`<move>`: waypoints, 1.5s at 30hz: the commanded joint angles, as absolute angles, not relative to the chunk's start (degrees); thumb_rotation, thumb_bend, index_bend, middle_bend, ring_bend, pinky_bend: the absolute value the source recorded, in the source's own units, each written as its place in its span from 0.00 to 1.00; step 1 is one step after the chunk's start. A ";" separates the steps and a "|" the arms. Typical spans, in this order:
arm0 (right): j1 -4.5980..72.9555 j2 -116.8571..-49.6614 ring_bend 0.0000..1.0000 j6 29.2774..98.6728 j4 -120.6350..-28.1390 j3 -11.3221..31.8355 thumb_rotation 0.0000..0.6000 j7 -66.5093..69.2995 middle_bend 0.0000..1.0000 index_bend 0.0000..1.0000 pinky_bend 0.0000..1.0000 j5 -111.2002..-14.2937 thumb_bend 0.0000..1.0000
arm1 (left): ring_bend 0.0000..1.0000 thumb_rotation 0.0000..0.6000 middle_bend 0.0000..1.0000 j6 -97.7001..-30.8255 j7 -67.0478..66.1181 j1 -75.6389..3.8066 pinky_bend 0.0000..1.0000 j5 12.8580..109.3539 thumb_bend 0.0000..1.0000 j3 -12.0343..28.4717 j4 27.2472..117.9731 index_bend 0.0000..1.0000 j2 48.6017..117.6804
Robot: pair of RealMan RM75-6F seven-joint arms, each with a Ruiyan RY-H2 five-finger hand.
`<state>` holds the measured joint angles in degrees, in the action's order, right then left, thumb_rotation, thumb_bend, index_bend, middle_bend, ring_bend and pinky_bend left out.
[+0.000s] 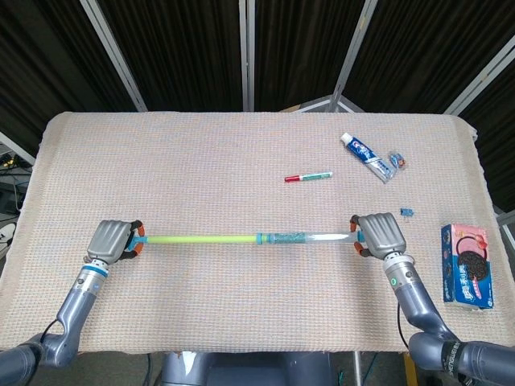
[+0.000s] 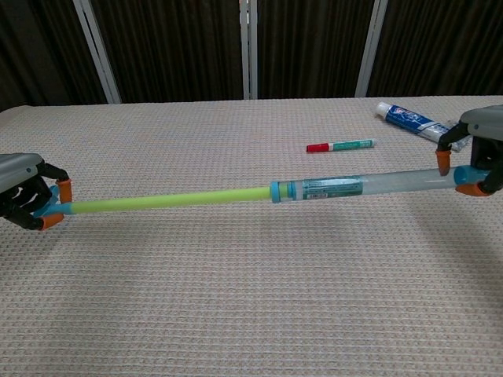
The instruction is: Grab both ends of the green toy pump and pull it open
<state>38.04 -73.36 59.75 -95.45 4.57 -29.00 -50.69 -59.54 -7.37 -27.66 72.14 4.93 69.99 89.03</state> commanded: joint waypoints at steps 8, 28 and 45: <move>37.44 -72.93 1.00 59.85 -94.76 5.05 1.00 -28.50 0.99 0.71 1.00 -50.76 0.48 | 0.81 1.00 0.83 -59.21 -7.67 -27.64 1.00 71.63 0.43 5.38 69.25 0.75 89.06; 37.11 -72.26 1.00 58.24 -95.42 4.81 1.00 -28.40 0.98 0.00 1.00 -50.92 0.00 | 0.81 1.00 0.83 -58.41 -6.50 -27.57 1.00 71.35 0.00 5.72 69.73 0.00 88.78; 22.83 -61.64 0.37 77.91 -96.35 2.02 1.00 -4.58 0.33 0.03 0.48 -78.52 0.00 | 0.06 1.00 0.01 -75.13 -1.35 -17.38 0.14 76.41 0.00 5.19 87.49 0.00 69.87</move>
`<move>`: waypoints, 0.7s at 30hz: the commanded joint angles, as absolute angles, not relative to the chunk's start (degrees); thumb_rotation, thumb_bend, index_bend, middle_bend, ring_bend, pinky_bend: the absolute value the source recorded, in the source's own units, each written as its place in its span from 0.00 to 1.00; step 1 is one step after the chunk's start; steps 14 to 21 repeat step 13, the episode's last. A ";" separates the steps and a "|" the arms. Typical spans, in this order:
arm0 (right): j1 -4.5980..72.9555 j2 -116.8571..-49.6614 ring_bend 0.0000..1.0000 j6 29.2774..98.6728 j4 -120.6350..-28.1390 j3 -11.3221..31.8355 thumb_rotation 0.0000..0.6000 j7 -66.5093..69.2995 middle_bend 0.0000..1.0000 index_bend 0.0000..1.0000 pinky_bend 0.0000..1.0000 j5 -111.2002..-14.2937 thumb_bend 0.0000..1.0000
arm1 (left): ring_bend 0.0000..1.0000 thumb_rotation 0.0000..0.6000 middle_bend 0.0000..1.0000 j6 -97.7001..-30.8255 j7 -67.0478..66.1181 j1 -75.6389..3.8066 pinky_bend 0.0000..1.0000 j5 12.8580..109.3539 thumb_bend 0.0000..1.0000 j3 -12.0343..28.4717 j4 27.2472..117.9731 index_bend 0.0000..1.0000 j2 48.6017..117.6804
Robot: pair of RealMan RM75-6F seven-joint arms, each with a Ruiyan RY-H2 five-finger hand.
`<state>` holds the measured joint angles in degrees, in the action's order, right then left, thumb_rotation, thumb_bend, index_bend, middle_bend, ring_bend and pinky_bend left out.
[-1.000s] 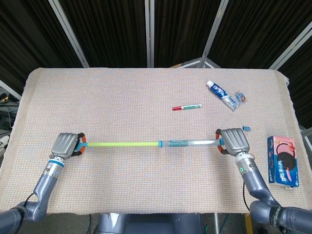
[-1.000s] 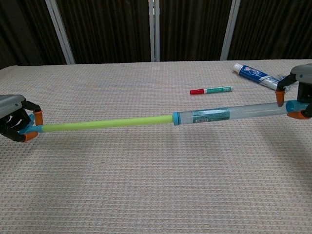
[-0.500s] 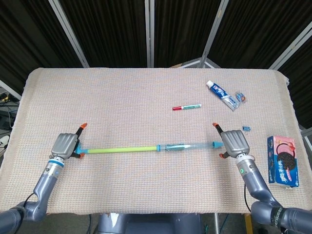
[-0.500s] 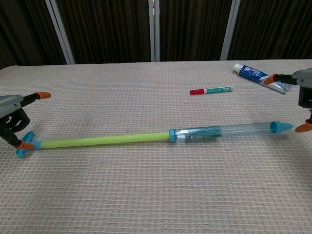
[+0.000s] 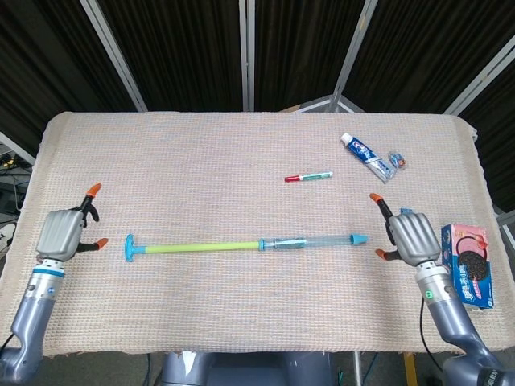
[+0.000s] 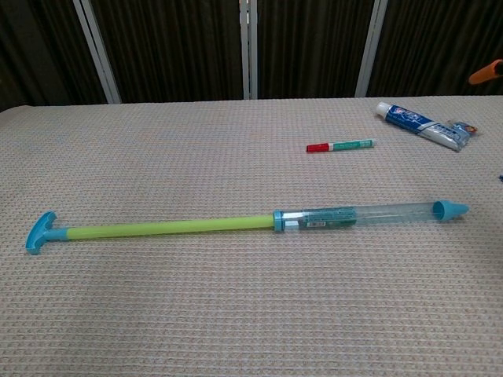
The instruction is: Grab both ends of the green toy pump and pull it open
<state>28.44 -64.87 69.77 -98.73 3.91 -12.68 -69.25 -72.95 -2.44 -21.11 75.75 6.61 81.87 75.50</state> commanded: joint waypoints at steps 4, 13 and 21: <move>17.55 -60.75 0.02 85.58 -90.65 -0.39 1.00 -4.71 0.03 0.00 0.04 -84.13 0.00 | 0.00 1.00 0.00 -79.96 0.44 -12.75 0.00 78.83 0.00 2.58 91.24 0.00 65.05; 12.67 -62.17 0.00 88.52 -87.70 -1.37 1.00 -5.14 0.00 0.00 0.00 -85.50 0.00 | 0.00 1.00 0.00 -83.32 5.20 -9.41 0.00 84.33 0.00 -0.25 88.32 0.00 64.50; 12.67 -62.17 0.00 88.52 -87.70 -1.37 1.00 -5.14 0.00 0.00 0.00 -85.50 0.00 | 0.00 1.00 0.00 -83.32 5.20 -9.41 0.00 84.33 0.00 -0.25 88.32 0.00 64.50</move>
